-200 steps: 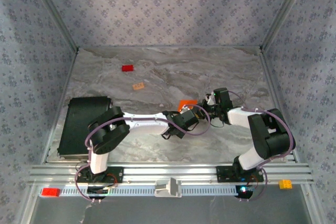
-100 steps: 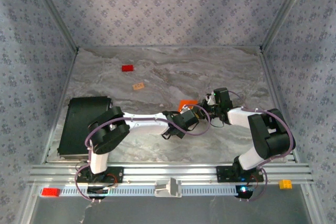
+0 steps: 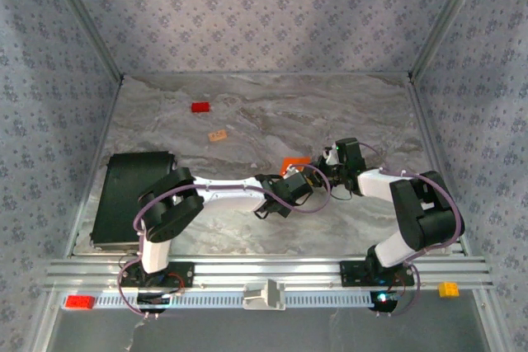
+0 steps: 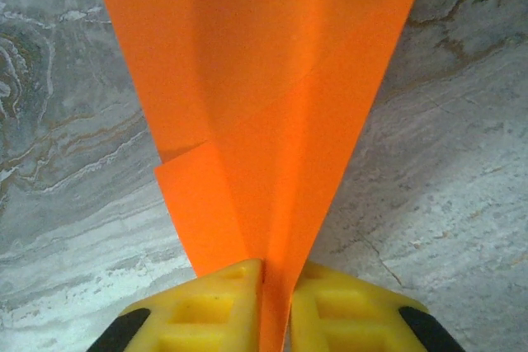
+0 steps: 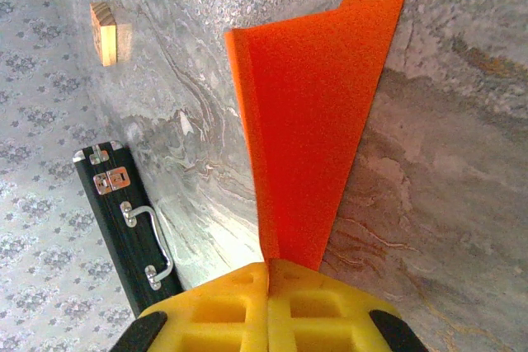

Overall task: Fold a paper plane with a square sheet of paper (pick it up from the middle)
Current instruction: Fold the wing for the fifth time at the center of the table.

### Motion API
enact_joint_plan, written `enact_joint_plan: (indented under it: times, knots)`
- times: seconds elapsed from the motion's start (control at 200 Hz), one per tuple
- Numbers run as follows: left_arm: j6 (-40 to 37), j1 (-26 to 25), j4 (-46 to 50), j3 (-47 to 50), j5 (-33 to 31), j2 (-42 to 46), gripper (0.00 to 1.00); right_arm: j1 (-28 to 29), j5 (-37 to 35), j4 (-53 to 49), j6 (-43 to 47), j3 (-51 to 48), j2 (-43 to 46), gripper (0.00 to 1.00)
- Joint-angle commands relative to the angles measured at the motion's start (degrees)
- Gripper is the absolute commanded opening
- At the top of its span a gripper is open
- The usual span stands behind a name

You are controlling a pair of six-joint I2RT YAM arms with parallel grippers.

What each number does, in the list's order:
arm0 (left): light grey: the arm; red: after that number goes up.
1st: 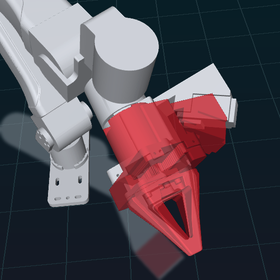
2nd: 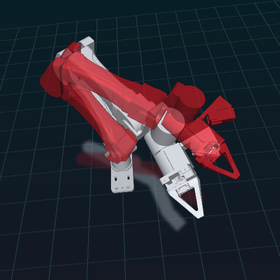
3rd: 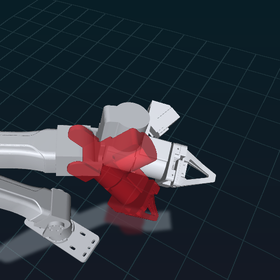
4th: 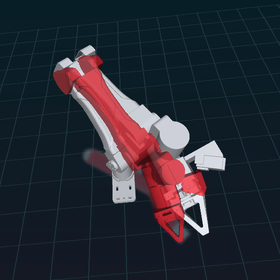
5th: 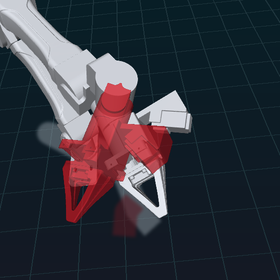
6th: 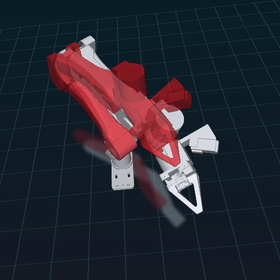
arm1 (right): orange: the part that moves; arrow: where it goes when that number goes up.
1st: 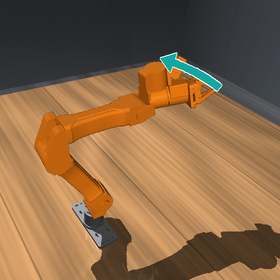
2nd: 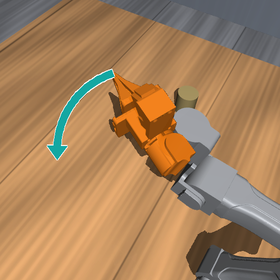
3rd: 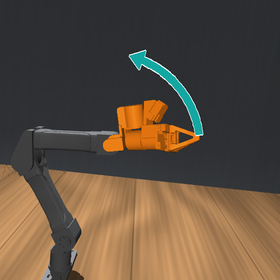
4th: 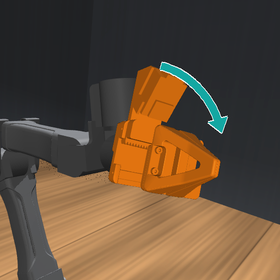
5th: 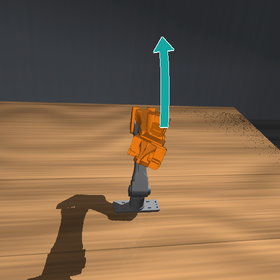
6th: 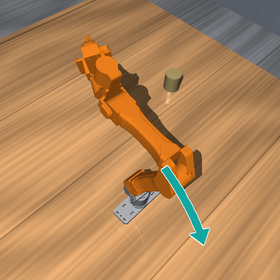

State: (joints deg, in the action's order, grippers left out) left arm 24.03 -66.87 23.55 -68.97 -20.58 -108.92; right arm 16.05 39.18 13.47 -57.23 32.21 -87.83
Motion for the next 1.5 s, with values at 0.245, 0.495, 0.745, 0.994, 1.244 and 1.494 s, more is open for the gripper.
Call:
enact_joint_plan:
  times: [0.245, 0.495, 0.745, 0.994, 1.244, 1.494]
  knots:
    - [0.67, -0.28, -0.09, 0.15, -0.21, 1.01, 0.06, -0.15, -0.77, -2.1, -0.21, 0.47, 1.43, 0.07]
    - [2.37, 1.31, -2.48, 1.9, 4.41, 1.71, 0.0, -1.28, -2.19, -7.41, 2.85, 1.67, 3.98, 0.18]
    - [4.35, 5.66, -11.24, 6.95, 18.44, 4.5, 0.0, -4.62, -4.97, -17.05, 8.44, 2.78, 8.74, 0.26]
    - [5.4, 8.01, -14.72, 7.62, 26.82, 3.57, 0.0, -5.25, -5.1, -17.18, 8.38, 1.83, 10.33, 0.27]
    - [8.21, 10.9, -19.24, 9.55, 34.39, 2.1, 0.0, -5.31, -4.75, -15.97, 8.24, 1.06, 11.01, 0.28]
    - [11.15, 13.72, -24.38, 11.46, 41.38, 0.48, 0.0, -4.28, -4.42, -13.74, 8.35, -0.19, 11.11, 0.25]
